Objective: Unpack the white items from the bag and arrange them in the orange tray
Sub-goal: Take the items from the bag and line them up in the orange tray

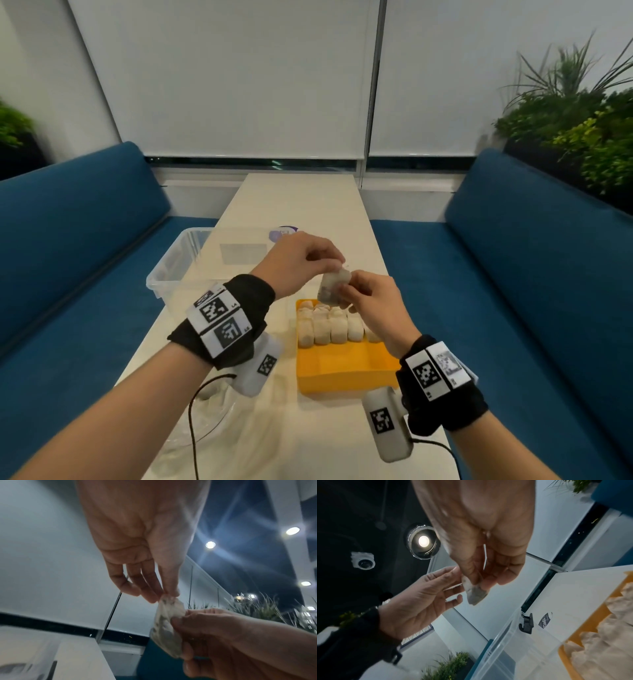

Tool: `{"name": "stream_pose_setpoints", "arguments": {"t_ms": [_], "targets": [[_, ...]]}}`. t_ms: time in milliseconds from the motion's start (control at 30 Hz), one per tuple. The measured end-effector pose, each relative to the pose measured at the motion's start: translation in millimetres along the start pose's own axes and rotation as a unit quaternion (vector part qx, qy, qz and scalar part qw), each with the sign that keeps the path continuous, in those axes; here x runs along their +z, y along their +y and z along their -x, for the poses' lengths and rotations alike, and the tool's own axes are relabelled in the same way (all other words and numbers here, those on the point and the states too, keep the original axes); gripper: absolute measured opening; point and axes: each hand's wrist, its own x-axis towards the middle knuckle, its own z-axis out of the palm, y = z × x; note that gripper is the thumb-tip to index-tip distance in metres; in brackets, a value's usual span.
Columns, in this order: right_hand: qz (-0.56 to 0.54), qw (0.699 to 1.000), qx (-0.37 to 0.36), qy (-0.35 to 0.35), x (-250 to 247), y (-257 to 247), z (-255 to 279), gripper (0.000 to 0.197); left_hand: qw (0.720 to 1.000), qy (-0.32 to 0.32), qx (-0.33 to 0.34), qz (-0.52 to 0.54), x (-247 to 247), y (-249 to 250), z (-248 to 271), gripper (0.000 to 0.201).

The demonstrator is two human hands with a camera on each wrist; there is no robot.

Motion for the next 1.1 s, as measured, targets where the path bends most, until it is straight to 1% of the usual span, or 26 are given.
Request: {"name": "stream_pose_setpoints", "arguments": {"t_ms": [67,133,167,233,333,400,500,567,633,700,767,867,967,1100], "targets": [[-0.035,0.999,-0.006,0.005,-3.7,-3.5,-1.4,0.013,0.998,0.004,-0.023,0.053,1.3,-5.0,2.7,0.028],[-0.059,0.998,-0.011,0.002,-8.9,-7.1,-3.2,0.015,0.991,-0.018,-0.061,0.115,5.3,-13.0,6.6,0.038],[-0.063,0.998,-0.013,-0.001,-11.7,-8.1,-4.2,0.015,0.987,-0.026,-0.077,0.138,8.5,-16.9,9.1,0.039],[-0.052,0.999,-0.013,-0.01,-16.7,-9.5,-7.4,0.015,0.98,-0.023,-0.097,0.173,17.0,-23.5,13.6,0.034],[0.007,1.0,-0.02,-0.009,-24.2,-11.9,-15.2,0.017,0.969,0.004,-0.111,0.221,29.6,-31.3,17.0,0.022],[0.071,0.997,-0.045,0.002,-30.2,-15.2,-21.2,0.02,0.963,0.016,-0.117,0.241,36.1,-35.2,18.1,0.021],[0.166,0.981,-0.099,-0.012,-35.4,-21.8,-28.8,0.013,0.961,0.032,-0.117,0.247,44.2,-40.6,18.7,0.022],[0.213,0.969,-0.117,-0.032,-35.9,-25.2,-33.0,0.011,0.961,0.041,-0.123,0.246,49.3,-44.2,18.8,0.021],[0.237,0.962,-0.122,-0.053,-36.3,-25.9,-37.6,0.012,0.958,0.039,-0.139,0.247,54.5,-49.2,19.1,0.021],[0.253,0.958,-0.123,-0.059,-36.4,-22.9,-41.8,0.014,0.955,0.023,-0.162,0.247,59.8,-55.2,20.9,0.022],[0.275,0.952,-0.114,-0.066,-36.3,-14.8,-47.0,0.016,0.955,0.007,-0.182,0.235,64.9,-62.1,24.2,0.024],[0.32,0.94,-0.07,-0.096,-33.9,6.9,-57.5,0.02,0.954,0.009,-0.21,0.211,69.3,-74.7,32.2,0.022],[0.397,0.906,-0.02,-0.145,-28.5,35.8,-65.9,0.018,0.947,0.017,-0.242,0.21,71.0,-88.6,42.1,0.02],[0.422,0.875,0.058,-0.231,-20.8,73.6,-69.7,0.011,0.941,0.03,-0.265,0.209,69.3,-101.3,56.1,0.016]]}}
